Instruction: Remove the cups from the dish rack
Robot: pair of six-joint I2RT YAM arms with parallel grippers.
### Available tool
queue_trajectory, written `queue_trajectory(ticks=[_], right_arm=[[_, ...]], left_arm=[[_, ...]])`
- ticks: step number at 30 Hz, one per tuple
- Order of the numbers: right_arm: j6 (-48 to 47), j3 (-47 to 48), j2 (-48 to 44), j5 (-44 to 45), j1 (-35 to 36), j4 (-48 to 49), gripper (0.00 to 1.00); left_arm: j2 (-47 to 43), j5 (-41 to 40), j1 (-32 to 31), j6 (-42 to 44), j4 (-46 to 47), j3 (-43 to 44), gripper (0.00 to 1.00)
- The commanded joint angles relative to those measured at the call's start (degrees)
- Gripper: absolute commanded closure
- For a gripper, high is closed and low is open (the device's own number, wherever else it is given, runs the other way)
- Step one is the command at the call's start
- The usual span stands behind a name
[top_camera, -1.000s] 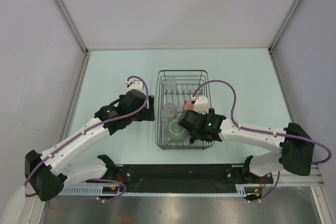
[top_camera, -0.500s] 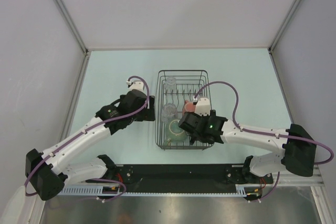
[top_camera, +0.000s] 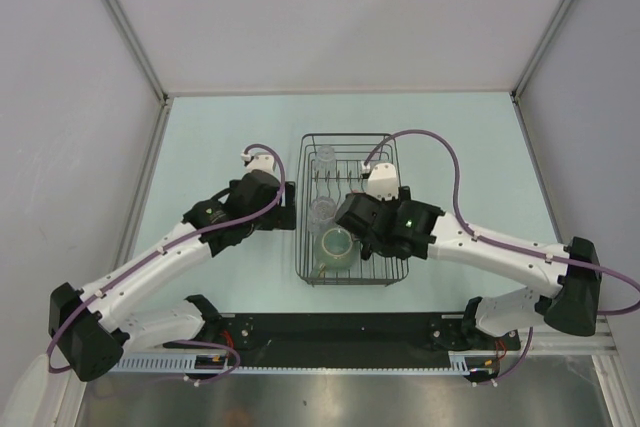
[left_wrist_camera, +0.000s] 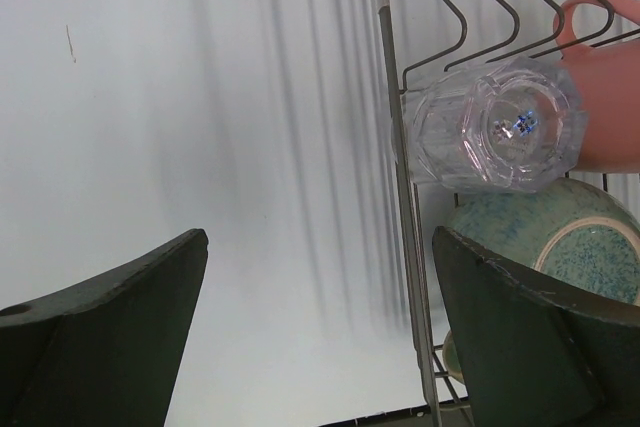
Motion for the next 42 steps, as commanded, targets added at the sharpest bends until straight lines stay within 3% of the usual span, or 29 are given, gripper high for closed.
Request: queue_trajectory(ticks=[1,14,20,30,42], right_arm=[[-4.3,7.8,-2.9,6.8,-1.6,-0.8,1.00],[-8.1,12.3,-4.6,6.3,-3.7,-0.7,1.00],[-8.7,12.6,-7.0,1.3,-6.6,3.4,1.00],[-8.9,9.6,-12.4,-13.9,-14.2,16.9,1.00],[-0.4,-4.5,-17.7,-38.2,-26.7,40.3,1.00]], left_arm=[[0.3,0.0,0.0,0.8,1.5,2.0,0.00],[1.3,0.5,0.1,0.4,1.7,4.1,0.01],[0.1,1.2,0.1,-0.6,2.2,6.2,0.01],[-5.1,6.8,0.1,-4.4,7.4,7.2,0.01],[-11.1,20.0,5.2,-14.0,22.0,2.1,0.00]])
